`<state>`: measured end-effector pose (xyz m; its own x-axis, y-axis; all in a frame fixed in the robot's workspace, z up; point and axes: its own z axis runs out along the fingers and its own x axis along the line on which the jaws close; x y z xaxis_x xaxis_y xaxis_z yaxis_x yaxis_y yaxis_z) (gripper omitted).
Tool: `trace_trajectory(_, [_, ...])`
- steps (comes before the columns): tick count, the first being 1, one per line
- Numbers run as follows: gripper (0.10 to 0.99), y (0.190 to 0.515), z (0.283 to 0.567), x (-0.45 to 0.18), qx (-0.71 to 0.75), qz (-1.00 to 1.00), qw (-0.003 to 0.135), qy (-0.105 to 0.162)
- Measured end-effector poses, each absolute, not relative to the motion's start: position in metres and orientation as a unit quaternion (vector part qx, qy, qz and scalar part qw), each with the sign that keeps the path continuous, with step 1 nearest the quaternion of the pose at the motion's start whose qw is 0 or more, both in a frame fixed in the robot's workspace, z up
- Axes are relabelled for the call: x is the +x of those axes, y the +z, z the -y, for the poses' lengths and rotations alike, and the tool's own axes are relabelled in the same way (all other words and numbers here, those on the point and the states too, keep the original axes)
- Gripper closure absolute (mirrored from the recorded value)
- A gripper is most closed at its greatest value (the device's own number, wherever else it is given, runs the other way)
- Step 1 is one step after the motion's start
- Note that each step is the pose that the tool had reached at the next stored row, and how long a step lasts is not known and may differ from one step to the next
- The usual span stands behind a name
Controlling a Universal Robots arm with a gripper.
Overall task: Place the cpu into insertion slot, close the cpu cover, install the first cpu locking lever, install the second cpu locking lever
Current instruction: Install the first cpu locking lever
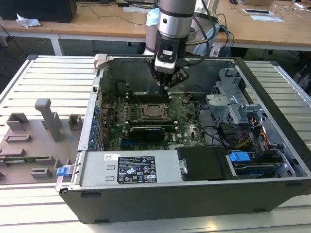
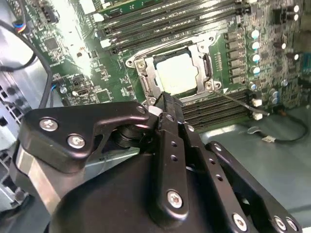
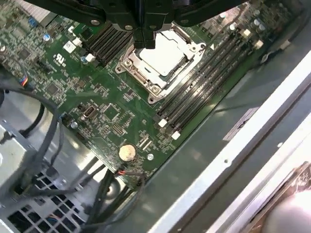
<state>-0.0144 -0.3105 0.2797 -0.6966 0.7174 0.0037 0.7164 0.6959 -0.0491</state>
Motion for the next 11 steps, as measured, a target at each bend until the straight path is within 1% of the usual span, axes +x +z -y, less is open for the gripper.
trace_trajectory(2, [0.98,0.2796,0.3105,-0.0143,-0.346,0.938,0.01,0.022])
trace_trajectory(11, [0.98,0.2796,0.3105,-0.0144,-0.275,0.961,0.009,0.023])
